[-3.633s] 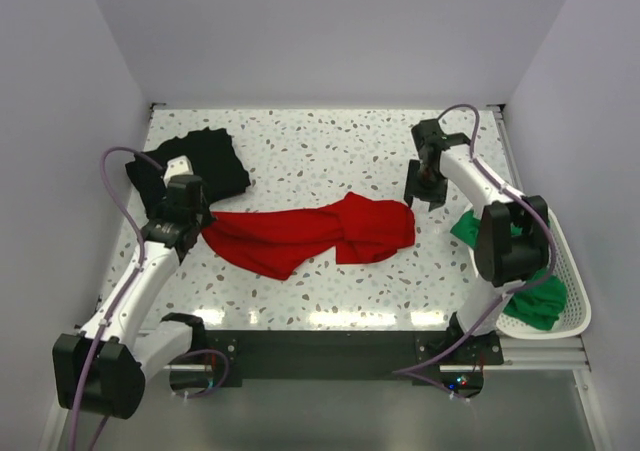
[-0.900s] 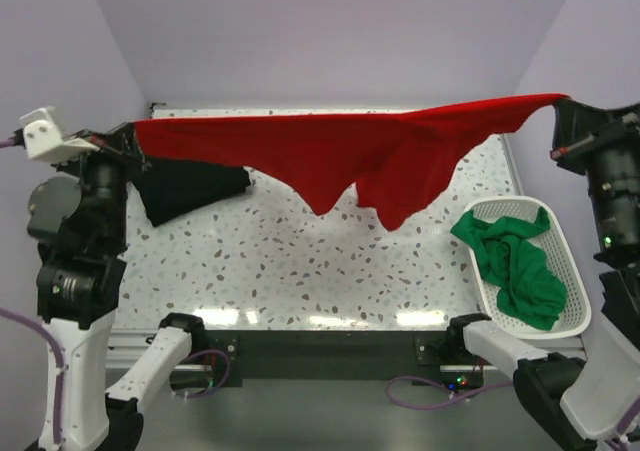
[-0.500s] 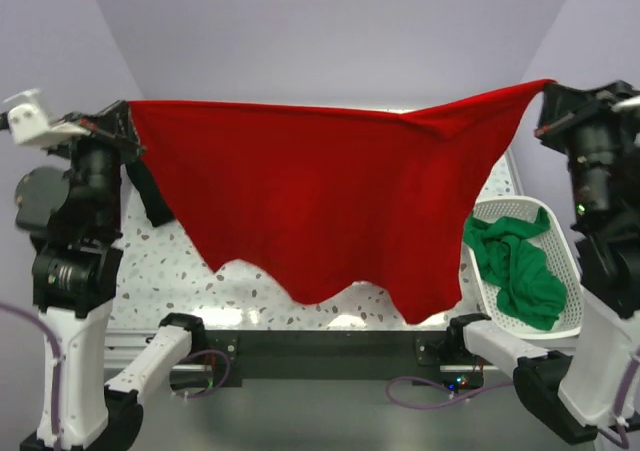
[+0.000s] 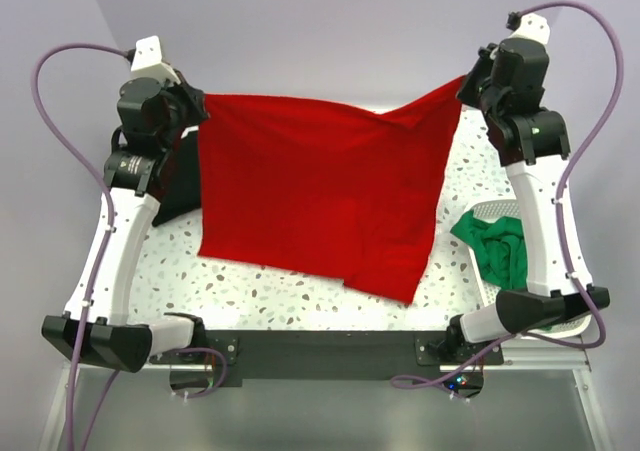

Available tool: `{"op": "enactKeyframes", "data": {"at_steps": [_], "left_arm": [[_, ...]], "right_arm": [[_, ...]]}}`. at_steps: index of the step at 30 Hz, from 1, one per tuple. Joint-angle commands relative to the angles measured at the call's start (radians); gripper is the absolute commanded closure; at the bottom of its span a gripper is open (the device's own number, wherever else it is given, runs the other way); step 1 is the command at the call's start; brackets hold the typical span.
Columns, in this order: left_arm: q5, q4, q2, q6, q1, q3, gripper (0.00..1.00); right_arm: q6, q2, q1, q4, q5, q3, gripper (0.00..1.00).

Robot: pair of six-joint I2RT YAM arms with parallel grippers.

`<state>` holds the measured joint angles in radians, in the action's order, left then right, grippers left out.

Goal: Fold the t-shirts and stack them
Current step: Flatten the tshirt out

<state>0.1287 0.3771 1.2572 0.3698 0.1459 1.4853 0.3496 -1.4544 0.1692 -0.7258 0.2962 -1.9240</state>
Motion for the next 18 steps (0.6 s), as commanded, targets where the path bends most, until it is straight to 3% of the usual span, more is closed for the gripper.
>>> {"op": "enactKeyframes", "data": {"at_steps": [1, 9, 18], "left_arm": [[-0.037, -0.139, -0.061, -0.029, -0.005, 0.072, 1.0], [-0.098, -0.202, -0.191, -0.028, -0.006, 0.049, 1.0], [-0.04, -0.152, -0.344, -0.054, -0.006, 0.119, 1.0]], "right_arm": [[-0.023, 0.058, -0.007, 0.1, 0.009, -0.131, 1.0], [-0.072, 0.187, -0.005, 0.173, 0.029, -0.152, 1.0], [-0.181, 0.322, -0.005, 0.249, 0.07, -0.213, 1.0]]}}
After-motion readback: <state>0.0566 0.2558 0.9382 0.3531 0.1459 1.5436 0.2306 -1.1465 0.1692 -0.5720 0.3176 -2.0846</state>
